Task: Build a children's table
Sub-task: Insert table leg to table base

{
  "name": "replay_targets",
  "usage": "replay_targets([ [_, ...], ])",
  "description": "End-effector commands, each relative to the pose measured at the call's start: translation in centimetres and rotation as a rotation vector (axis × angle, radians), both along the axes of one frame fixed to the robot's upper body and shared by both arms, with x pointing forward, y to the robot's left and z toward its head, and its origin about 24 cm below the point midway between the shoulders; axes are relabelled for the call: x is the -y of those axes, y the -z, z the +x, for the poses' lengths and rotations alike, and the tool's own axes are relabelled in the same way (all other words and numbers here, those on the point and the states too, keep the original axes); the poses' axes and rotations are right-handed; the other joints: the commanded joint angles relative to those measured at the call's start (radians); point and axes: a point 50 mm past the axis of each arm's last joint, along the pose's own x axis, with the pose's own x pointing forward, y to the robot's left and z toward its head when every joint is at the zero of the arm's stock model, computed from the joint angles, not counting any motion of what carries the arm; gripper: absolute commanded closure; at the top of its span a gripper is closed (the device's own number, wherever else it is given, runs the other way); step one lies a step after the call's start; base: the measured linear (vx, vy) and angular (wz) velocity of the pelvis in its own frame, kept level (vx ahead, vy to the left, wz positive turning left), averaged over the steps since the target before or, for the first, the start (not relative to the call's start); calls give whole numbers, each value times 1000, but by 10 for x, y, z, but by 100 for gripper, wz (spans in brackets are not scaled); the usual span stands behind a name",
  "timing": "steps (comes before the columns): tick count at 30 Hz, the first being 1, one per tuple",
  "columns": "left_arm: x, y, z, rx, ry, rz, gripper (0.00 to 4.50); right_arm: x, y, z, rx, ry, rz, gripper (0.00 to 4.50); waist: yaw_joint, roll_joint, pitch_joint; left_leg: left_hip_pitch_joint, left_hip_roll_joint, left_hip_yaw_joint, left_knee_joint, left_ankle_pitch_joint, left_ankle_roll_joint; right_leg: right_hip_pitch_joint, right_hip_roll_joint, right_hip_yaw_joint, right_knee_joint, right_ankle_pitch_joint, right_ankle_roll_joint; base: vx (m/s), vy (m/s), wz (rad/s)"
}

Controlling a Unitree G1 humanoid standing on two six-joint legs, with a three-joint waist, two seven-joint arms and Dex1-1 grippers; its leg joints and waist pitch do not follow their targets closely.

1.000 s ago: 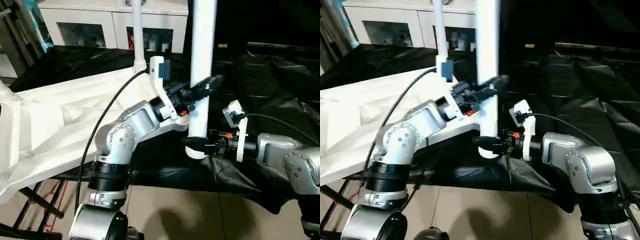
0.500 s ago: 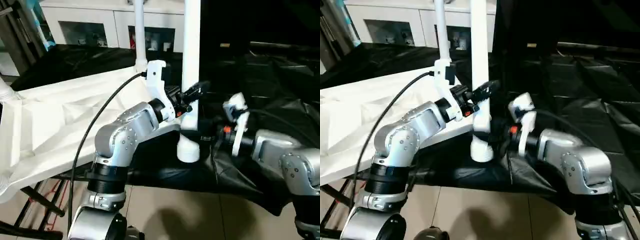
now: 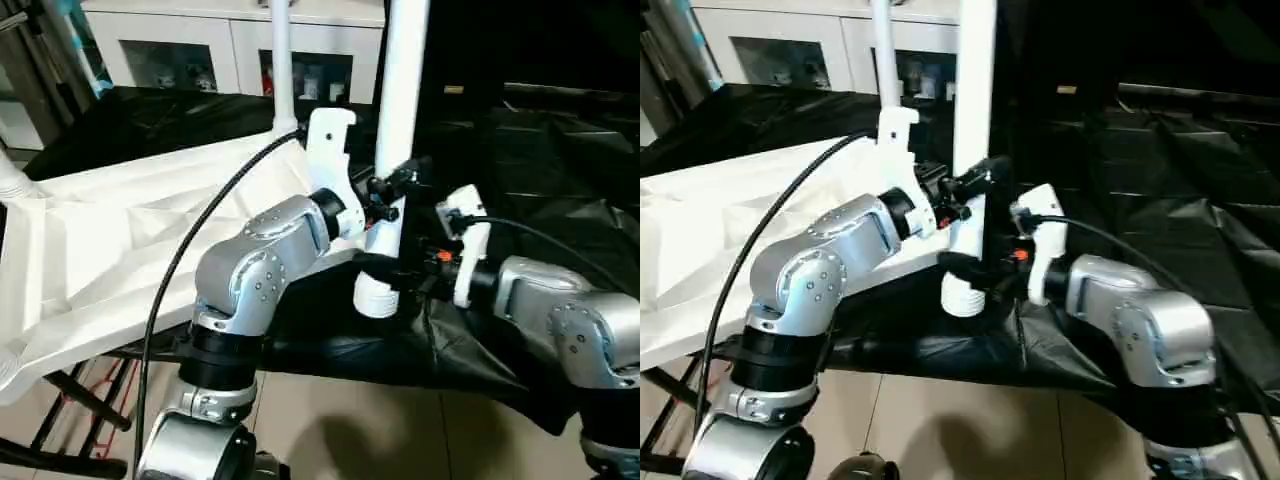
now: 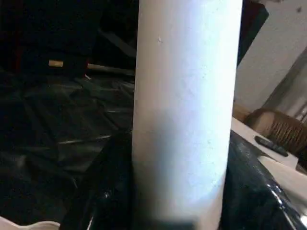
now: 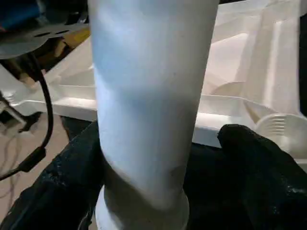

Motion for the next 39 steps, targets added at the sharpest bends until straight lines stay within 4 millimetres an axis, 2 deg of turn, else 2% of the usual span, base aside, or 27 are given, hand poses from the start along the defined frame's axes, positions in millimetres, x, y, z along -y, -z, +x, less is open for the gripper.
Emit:
replay_targets([
  [1,3,-6,-3,34,20,11,262,1,-2,3,-5,-1,-1,59,-2,-12,-70,27,70,-32,-75,-169,-28,37,-69,47,-72,-121,-172,0,0,0],
  [4,4,-7,-4,41,29,13,262,3,-1,6,-8,4,-6,59,-1,-16,-71,25,70,-32,-76,-158,-29,40,-70,46,-71,-111,-170,0,0,0],
  [5,4,-7,-4,41,29,13,262,3,-1,6,-9,5,-6,77,-1,-15,-71,24,69,-32,-76,-156,-29,40,-71,46,-69,-107,-171,0,0,0],
  [6,4,-7,-4,43,28,16,262,4,-1,7,-12,7,-7,87,-1,-18,-71,24,69,-31,-75,-152,-27,41,-70,46,-69,-105,-170,0,0,0],
  [8,4,-7,-4,45,25,19,262,4,-1,7,-15,6,-8,94,0,-18,-71,24,69,-31,-74,-146,-24,41,-71,46,-69,-101,-171,0,0,0],
  [20,1,-8,1,46,-9,22,262,-1,-3,6,1,-51,1,201,0,-21,-72,25,69,-30,-72,-135,-14,40,-71,46,-68,-107,-173,0,0,0],
  [21,1,-7,1,38,0,17,206,-1,-4,6,5,-59,14,211,1,-21,-72,24,69,-30,-72,-132,-13,40,-72,46,-67,-101,-176,0,0,0],
  [22,1,-7,0,32,12,9,192,-1,-5,6,8,-67,21,226,0,-21,-72,24,69,-30,-72,-133,-13,40,-72,46,-67,-102,-178,0,0,0],
  [24,1,-7,-1,24,37,-12,192,0,-6,5,12,-80,27,226,1,-22,-73,24,68,-29,-71,-128,-10,41,-72,46,-66,-99,-181,0,0,0],
  [26,-1,-6,-2,16,59,-30,150,1,-6,2,20,-116,33,253,2,-25,-72,22,68,-28,-70,-120,-5,43,-72,45,-65,-91,-185,0,0,0],
  [27,-2,-5,-2,3,84,-44,150,2,-7,1,22,-131,37,253,2,-29,-72,23,68,-27,-69,-117,-1,42,-72,46,-66,-90,-186,0,0,0],
  [29,-7,-3,-3,-22,144,-81,147,5,-10,-4,37,-188,50,257,4,-29,-72,23,67,-27,-67,-114,7,42,-74,45,-64,-96,-194,0,0,0],
  [30,-11,-3,-3,-33,163,-103,115,6,-11,-6,43,-213,51,261,5,-30,-73,23,67,-27,-67,-113,8,43,-74,45,-63,-97,-195,0,0,0],
  [31,-15,-3,-1,-40,172,-115,106,7,-12,-7,49,-235,50,261,6,-27,-72,24,67,-27,-66,-113,12,42,-73,45,-63,-97,-199,0,0,0],
  [34,-23,-3,3,-52,176,-127,105,11,-14,-9,55,-267,46,261,4,-28,-72,23,66,-27,-66,-119,18,41,-71,45,-63,-106,-199,0,0,0],
  [35,-24,-3,3,-54,178,-130,71,11,-14,-8,56,-270,45,261,3,-28,-72,24,67,-27,-66,-118,19,40,-71,45,-64,-106,-200,0,0,0],
  [36,-25,-2,4,-58,190,-129,61,12,-15,-9,56,-278,43,261,4,-28,-71,25,67,-27,-67,-119,19,40,-72,46,-65,-115,-203,0,0,0],
  [37,-26,-2,3,-55,201,-122,119,12,-16,-9,57,-285,43,261,4,-28,-72,24,69,-27,-67,-122,17,40,-73,46,-64,-119,-204,0,0,0],
  [39,-25,-2,3,-55,209,-124,131,12,-17,-9,57,-288,45,261,3,-28,-71,26,70,-28,-68,-129,15,40,-73,46,-65,-128,-204,0,0,0],
])
